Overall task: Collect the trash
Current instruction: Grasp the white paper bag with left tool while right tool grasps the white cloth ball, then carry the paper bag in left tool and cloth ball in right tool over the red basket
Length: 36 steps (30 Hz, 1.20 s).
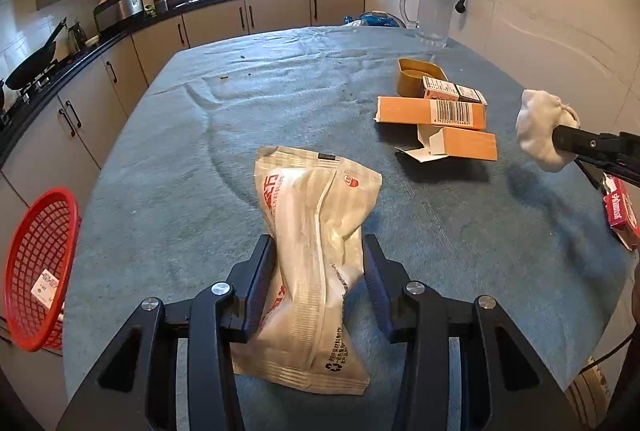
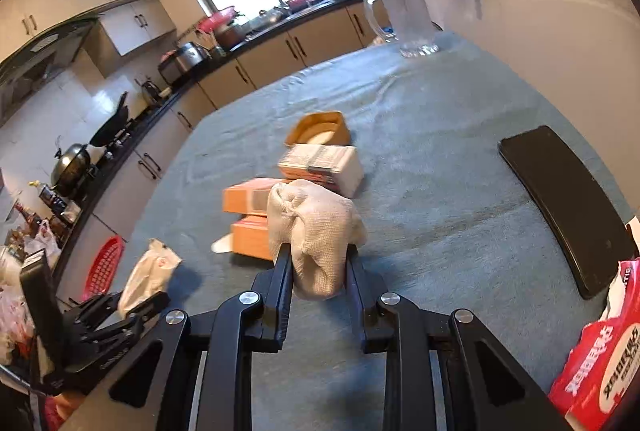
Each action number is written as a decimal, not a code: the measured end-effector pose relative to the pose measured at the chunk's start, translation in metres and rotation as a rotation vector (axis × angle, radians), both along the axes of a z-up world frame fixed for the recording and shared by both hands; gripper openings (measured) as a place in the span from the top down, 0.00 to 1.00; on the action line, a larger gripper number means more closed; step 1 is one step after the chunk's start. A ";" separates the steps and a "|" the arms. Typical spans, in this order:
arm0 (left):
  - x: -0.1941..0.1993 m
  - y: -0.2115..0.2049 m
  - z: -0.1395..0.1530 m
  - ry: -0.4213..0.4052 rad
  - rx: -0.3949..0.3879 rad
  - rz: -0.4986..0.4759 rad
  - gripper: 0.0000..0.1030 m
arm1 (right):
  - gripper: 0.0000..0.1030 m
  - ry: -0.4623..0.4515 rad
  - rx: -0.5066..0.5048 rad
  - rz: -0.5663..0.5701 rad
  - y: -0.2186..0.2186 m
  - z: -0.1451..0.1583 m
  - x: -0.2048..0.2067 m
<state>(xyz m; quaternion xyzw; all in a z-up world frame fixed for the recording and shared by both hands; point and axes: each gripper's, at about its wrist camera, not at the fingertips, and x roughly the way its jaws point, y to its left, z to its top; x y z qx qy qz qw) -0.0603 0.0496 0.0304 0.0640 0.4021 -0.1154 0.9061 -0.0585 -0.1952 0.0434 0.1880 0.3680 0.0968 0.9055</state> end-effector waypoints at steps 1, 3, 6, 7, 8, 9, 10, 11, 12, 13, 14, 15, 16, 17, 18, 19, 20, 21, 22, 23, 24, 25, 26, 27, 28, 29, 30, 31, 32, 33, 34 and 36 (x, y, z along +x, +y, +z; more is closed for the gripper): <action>-0.002 0.001 0.001 -0.003 0.002 0.001 0.58 | 0.74 -0.004 0.001 0.012 0.005 0.002 -0.002; -0.004 0.004 0.002 -0.006 0.000 0.004 0.58 | 0.74 -0.008 0.003 0.033 0.014 0.005 -0.004; -0.010 0.011 0.005 -0.016 -0.005 0.014 0.58 | 0.74 -0.013 -0.003 0.066 0.029 0.007 -0.007; -0.011 0.015 0.006 -0.020 -0.009 0.019 0.58 | 0.74 -0.012 -0.002 0.074 0.033 0.007 -0.007; -0.012 0.017 0.007 -0.021 -0.011 0.022 0.58 | 0.74 -0.010 -0.003 0.081 0.037 0.007 -0.007; -0.013 0.019 0.008 -0.024 -0.014 0.023 0.58 | 0.74 -0.008 -0.008 0.091 0.042 0.007 -0.007; -0.014 0.022 0.009 -0.027 -0.016 0.027 0.58 | 0.74 -0.007 -0.013 0.099 0.046 0.008 -0.006; -0.015 0.025 0.010 -0.032 -0.018 0.033 0.58 | 0.74 -0.006 -0.016 0.106 0.050 0.008 -0.007; -0.016 0.027 0.010 -0.035 -0.020 0.036 0.58 | 0.74 -0.004 -0.019 0.114 0.054 0.007 -0.006; -0.017 0.031 0.011 -0.036 -0.026 0.038 0.58 | 0.74 -0.002 -0.023 0.124 0.058 0.007 -0.006; -0.017 0.032 0.011 -0.037 -0.028 0.041 0.58 | 0.74 0.000 -0.029 0.133 0.063 0.007 -0.005; -0.018 0.036 0.012 -0.040 -0.033 0.049 0.58 | 0.74 0.002 -0.031 0.137 0.066 0.007 -0.006; -0.018 0.038 0.012 -0.040 -0.037 0.053 0.58 | 0.74 0.006 -0.033 0.147 0.071 0.006 -0.005; -0.019 0.040 0.013 -0.040 -0.039 0.055 0.58 | 0.74 0.010 -0.034 0.155 0.074 0.005 -0.005; -0.020 0.043 0.013 -0.042 -0.042 0.061 0.58 | 0.74 0.013 -0.035 0.162 0.077 0.004 -0.004; -0.020 0.045 0.013 -0.044 -0.043 0.065 0.58 | 0.74 0.016 -0.038 0.168 0.081 0.004 -0.004; -0.021 0.047 0.014 -0.044 -0.046 0.067 0.58 | 0.74 0.019 -0.041 0.174 0.085 0.003 -0.003; -0.021 0.050 0.015 -0.046 -0.048 0.072 0.58 | 0.74 0.021 -0.043 0.179 0.087 0.003 -0.003; -0.022 0.053 0.015 -0.048 -0.050 0.077 0.58 | 0.74 0.022 -0.045 0.184 0.090 0.002 -0.003; -0.023 0.054 0.016 -0.049 -0.052 0.079 0.58 | 0.74 0.025 -0.048 0.190 0.093 0.002 -0.003; -0.023 0.057 0.017 -0.051 -0.056 0.083 0.58 | 0.74 0.027 -0.049 0.195 0.096 0.002 -0.002; -0.024 0.059 0.018 -0.054 -0.059 0.087 0.58 | 0.74 0.029 -0.051 0.202 0.099 0.002 -0.001; -0.025 0.062 0.019 -0.057 -0.063 0.091 0.58 | 0.74 0.032 -0.052 0.206 0.102 0.002 -0.001; -0.025 0.064 0.020 -0.059 -0.066 0.093 0.58 | 0.74 0.033 -0.054 0.210 0.105 0.002 0.000; -0.025 0.067 0.021 -0.063 -0.072 0.096 0.58 | 0.74 0.035 -0.055 0.214 0.106 0.002 0.001; -0.025 0.068 0.022 -0.066 -0.074 0.100 0.58 | 0.74 0.038 -0.057 0.220 0.110 0.002 0.002; -0.026 0.072 0.024 -0.071 -0.078 0.105 0.58 | 0.74 0.038 -0.060 0.224 0.112 0.003 0.003; -0.026 0.073 0.025 -0.072 -0.080 0.107 0.58 | 0.74 0.037 -0.063 0.229 0.115 0.004 0.004; -0.026 0.078 0.027 -0.076 -0.084 0.115 0.58 | 0.74 0.036 -0.065 0.234 0.119 0.005 0.005; -0.026 0.080 0.028 -0.078 -0.087 0.120 0.58 | 0.74 0.035 -0.066 0.239 0.121 0.005 0.005; -0.026 0.085 0.029 -0.081 -0.093 0.126 0.58 | 0.74 0.034 -0.067 0.245 0.125 0.006 0.006; -0.026 0.090 0.032 -0.087 -0.097 0.136 0.58 | 0.74 0.031 -0.074 0.258 0.133 0.008 0.007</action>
